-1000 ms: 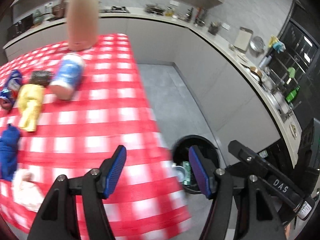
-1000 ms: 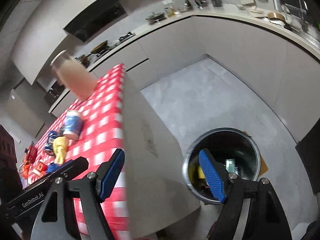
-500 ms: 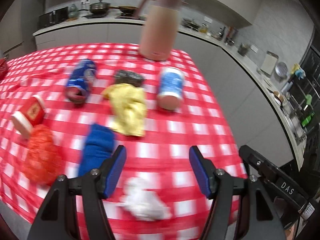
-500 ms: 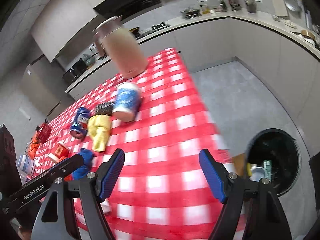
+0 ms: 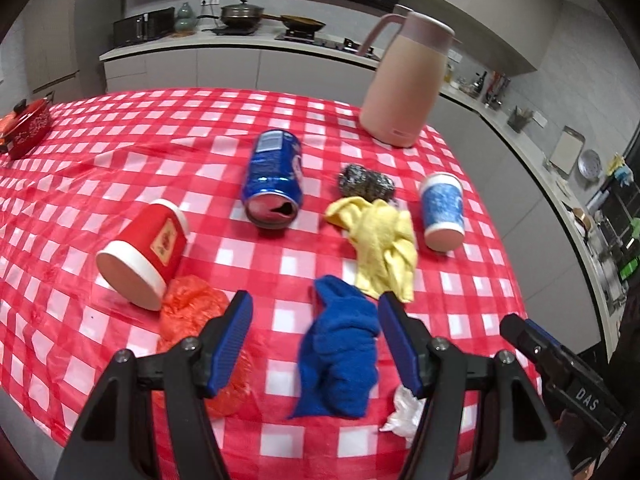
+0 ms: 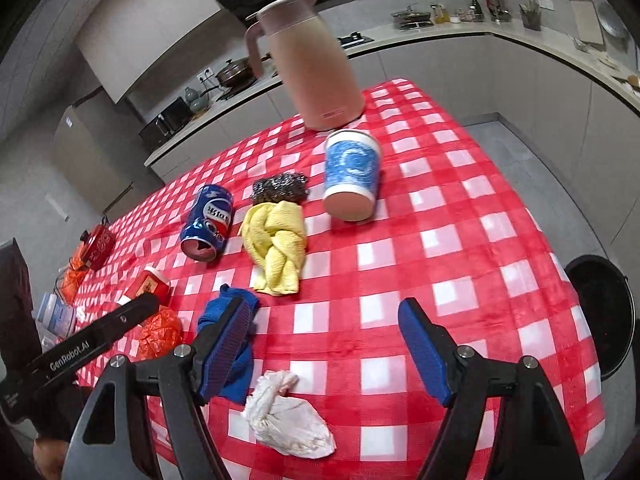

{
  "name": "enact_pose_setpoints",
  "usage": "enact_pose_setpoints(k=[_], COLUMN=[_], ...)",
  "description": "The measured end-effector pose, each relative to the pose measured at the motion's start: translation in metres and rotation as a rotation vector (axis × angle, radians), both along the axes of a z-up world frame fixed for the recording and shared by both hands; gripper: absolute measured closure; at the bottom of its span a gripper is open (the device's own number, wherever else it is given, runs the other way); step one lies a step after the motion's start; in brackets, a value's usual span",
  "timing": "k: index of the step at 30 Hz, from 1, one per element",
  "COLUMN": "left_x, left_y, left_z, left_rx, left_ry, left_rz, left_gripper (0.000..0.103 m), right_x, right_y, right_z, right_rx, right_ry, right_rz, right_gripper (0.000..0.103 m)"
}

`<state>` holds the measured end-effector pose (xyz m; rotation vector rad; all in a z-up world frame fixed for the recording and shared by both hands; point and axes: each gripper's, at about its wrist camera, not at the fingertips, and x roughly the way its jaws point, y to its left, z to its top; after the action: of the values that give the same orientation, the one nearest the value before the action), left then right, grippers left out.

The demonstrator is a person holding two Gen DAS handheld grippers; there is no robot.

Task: Collect trash
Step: 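Return both grippers to the table, then grasp the red paper cup with the left gripper while the right grasps the blue cloth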

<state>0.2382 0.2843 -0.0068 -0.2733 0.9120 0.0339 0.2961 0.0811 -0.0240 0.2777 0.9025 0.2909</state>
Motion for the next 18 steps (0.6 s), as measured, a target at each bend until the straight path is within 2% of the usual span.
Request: enact_pose_setpoints(k=[10,18], left_x=[0.004,0.000], left_y=[0.012,0.037], left_z=[-0.001,0.003], left_rx=[0.026,0.051], left_ry=[0.007,-0.001], left_rz=[0.100,0.121], left_gripper=[0.036,0.036], right_x=[0.025,0.029], right_y=[0.009,0.032], right_z=[-0.003,-0.003], right_rx=[0.002,0.006], right_ry=[-0.020,-0.017], right_rz=[0.092,0.120], right_gripper=[0.024,0.024])
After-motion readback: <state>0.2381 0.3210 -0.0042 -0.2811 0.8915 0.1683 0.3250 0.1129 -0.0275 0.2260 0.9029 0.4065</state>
